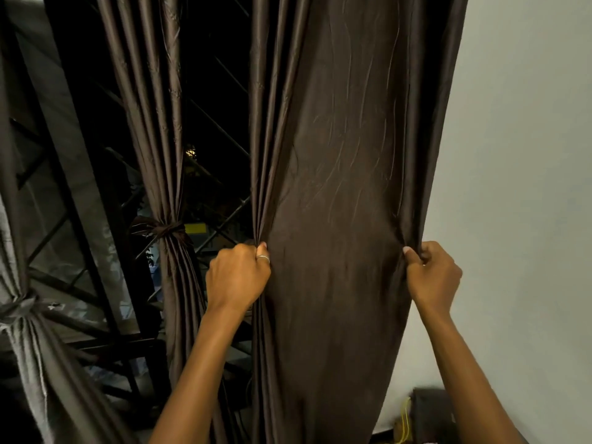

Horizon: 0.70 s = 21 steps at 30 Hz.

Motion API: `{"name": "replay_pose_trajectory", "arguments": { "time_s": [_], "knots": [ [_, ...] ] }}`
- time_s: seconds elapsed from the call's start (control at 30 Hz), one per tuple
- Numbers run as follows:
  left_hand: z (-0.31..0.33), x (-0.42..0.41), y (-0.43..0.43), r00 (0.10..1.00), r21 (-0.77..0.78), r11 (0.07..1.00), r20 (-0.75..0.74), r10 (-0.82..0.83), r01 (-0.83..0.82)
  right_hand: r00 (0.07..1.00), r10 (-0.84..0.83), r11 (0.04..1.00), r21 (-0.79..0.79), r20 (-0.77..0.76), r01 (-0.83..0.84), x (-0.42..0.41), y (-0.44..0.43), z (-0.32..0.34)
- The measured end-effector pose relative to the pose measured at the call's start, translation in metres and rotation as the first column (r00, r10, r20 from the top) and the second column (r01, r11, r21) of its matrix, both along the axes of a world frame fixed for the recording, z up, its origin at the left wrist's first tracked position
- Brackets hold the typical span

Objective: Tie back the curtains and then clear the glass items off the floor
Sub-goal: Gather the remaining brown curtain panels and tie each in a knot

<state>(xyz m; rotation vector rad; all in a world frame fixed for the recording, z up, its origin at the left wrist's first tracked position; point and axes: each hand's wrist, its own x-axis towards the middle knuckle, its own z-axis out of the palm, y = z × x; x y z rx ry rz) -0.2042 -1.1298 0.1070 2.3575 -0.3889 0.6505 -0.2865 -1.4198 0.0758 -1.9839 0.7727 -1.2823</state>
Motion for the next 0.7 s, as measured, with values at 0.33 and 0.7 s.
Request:
{"name": "replay_pose_trajectory", "arguments": {
  "time_s": [0.33, 0.7],
  "knots": [
    [-0.011, -0.016, -0.03, 0.978, 0.027, 0.981, 0.075, -0.193, 0.192, 0.943, 0.33, 0.94, -0.1, 0.038, -0.325, 0.013, 0.095, -0.026],
    [-0.021, -0.012, -0.037, 0.926, -0.071, 0.931, 0.149, -0.346, 0.359, 0.809, 0.587, 0.808, -0.085, 0.03, -0.583, 0.021, 0.164, -0.029]
  ]
}}
